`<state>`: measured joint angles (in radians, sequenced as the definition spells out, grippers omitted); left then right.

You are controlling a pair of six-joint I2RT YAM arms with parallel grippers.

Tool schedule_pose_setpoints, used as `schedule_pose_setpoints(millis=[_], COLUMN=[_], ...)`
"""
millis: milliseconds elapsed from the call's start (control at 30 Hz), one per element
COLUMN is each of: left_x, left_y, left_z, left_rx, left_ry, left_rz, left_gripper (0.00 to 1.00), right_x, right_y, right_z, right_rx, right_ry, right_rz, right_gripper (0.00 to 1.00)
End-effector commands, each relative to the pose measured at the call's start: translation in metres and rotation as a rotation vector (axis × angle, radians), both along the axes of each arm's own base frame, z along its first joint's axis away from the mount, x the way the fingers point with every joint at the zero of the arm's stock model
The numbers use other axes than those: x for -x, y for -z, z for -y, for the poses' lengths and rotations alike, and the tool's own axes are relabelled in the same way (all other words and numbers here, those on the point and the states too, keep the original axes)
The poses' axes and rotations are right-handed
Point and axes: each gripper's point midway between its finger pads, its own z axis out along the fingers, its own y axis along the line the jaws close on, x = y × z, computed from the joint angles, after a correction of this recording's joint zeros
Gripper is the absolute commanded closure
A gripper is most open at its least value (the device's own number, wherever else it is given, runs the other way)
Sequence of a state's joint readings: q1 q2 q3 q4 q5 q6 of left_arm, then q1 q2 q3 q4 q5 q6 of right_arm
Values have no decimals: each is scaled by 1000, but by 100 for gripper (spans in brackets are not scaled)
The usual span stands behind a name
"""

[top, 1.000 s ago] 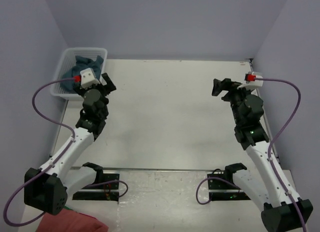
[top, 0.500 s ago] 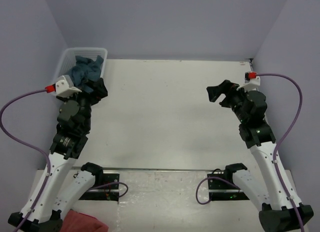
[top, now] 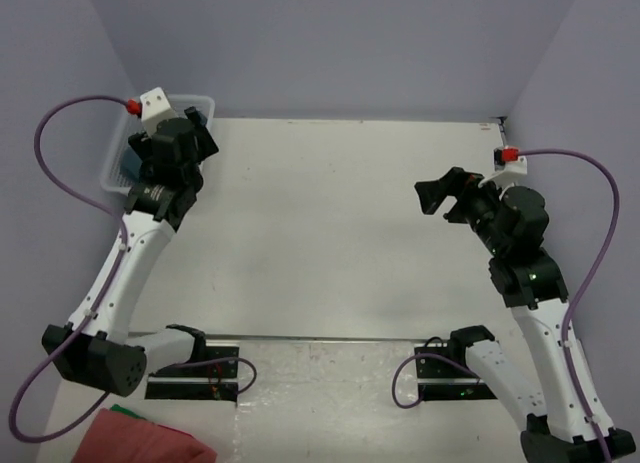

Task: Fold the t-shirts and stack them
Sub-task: Grab crumpled tshirt from bin with the left arm

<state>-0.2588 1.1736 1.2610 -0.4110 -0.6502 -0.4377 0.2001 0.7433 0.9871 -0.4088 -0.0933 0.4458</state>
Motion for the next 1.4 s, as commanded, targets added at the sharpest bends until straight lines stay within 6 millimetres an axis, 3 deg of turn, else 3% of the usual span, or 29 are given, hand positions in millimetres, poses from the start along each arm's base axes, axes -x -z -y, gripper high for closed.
schedule_pose_setpoints(millis=[0,67,100,167,267,333,367,400,467,567,600,733,967,1300,1367], left_x=[-29,-43,-62,-75,-113,-125,-135,-144,-152,-172,-178,-198,-209,-203,-205], left_y=[-3,7,16,35,65,79,68,88,97,101,116,142,190,226,230], left_z=[-32,-48,-51,-68,-79,-91,-101,-104,-113,-116,-116,-100,-92,-103,-106], left_rx=[-50,-89,-98,-93,-75,-51,-44,-41,-37,-40,-39,2,49,25,30], left_ry=[-53,-97,-105,-124,-98,-83,-90,-90,-97,-79,-65,37,70,26,28], left_rz=[-95,-163,-209,-274,-333,-369,-347,-396,-420,-418,-446,-456,-517,-586,-586], left_gripper=[12,16,20,23,23,22,22,22,22,22,22,29,29,30,35], right_x=[20,26,29,35,37,36,34,34,34,34,32,30,30,26,27], right_y=[-12,-19,-19,-22,-11,-5,-3,-1,4,12,15,19,19,22,22], right_z=[-1,1,2,-8,-22,-28,-25,-26,-30,-41,-43,-45,-44,-44,-44], right_rx=[46,65,70,68,74,92,106,113,126,134,138,154,155,158,155], right_ry=[-36,-35,-27,-64,-122,-137,-116,-117,-128,-167,-172,-172,-166,-161,-162], right_rz=[-2,18,16,16,-47,-62,-66,-67,-76,-101,-109,-115,-105,-104,-100], right_gripper=[1,1,1,1,1,1,1,1,1,1,1,1,1,1,1])
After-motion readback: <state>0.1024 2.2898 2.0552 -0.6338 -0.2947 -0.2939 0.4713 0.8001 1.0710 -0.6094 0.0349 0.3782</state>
